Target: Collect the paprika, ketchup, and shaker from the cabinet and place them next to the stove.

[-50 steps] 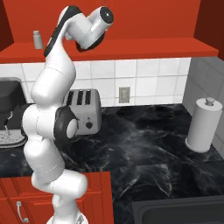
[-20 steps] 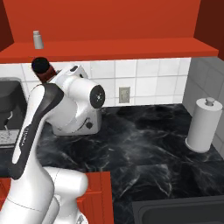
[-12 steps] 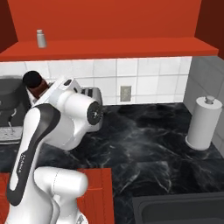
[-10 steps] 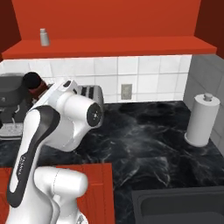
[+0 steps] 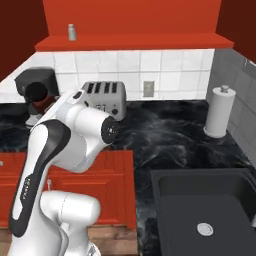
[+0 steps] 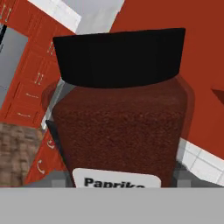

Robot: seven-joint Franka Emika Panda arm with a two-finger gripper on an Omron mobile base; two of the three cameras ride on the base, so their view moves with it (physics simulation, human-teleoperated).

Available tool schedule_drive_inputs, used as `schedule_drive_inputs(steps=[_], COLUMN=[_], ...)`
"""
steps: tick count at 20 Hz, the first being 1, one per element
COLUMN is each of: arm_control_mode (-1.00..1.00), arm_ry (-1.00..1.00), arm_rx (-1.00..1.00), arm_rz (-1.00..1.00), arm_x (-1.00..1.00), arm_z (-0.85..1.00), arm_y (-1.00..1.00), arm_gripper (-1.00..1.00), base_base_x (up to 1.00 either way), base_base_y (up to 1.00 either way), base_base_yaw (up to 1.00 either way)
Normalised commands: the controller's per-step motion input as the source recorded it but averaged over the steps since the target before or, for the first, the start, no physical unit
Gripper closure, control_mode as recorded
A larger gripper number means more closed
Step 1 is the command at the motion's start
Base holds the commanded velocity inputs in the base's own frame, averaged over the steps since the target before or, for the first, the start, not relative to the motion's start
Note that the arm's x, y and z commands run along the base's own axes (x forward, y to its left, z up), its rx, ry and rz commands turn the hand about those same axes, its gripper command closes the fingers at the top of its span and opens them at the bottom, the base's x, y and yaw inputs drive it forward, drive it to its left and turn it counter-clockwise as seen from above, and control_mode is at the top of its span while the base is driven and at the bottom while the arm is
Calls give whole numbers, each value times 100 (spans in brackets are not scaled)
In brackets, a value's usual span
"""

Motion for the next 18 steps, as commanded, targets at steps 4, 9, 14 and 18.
schedule_drive_inputs(steps=[4, 9, 14, 18], arm_control_mode=[100, 100, 100, 100], arm_ry=[0, 0, 0, 0], arm_rx=[0, 0, 0, 0], arm_rz=[0, 0, 0, 0], arm_x=[0, 0, 0, 0], arm_z=[0, 0, 0, 0], arm_y=[0, 0, 0, 0], arm_gripper=[100, 100, 100, 100], base_base_x=[-73, -51, -45, -40], base_base_y=[51, 75, 83, 83], base_base_yaw=[15, 27, 38, 42])
